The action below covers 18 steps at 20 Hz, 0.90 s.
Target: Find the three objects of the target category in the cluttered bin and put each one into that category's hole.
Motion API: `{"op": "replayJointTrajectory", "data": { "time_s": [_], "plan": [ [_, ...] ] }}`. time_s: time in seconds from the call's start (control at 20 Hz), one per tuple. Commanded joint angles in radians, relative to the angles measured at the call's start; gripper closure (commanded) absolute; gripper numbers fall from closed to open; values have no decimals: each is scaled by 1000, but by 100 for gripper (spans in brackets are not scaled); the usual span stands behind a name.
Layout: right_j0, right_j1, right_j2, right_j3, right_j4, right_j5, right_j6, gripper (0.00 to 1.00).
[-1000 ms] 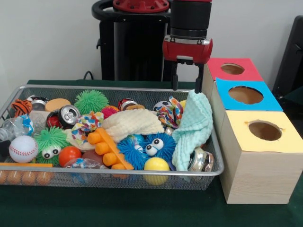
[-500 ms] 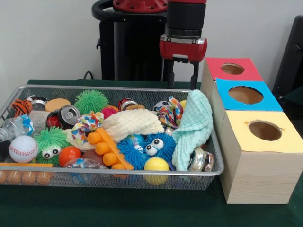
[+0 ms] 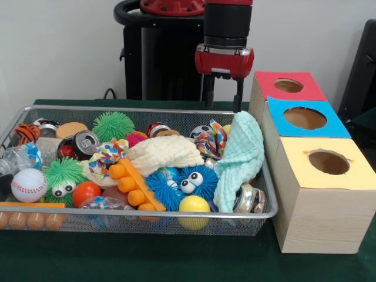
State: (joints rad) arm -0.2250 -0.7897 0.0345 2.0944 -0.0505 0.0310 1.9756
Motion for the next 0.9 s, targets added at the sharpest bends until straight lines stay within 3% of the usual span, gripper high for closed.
{"op": "replayJointTrajectory", "data": {
  "time_s": [0.05,0.9],
  "plan": [
    [-9,46,5,48,2,-82,186,0],
    [-20,83,3,78,-14,-147,175,0]
  ]
}}
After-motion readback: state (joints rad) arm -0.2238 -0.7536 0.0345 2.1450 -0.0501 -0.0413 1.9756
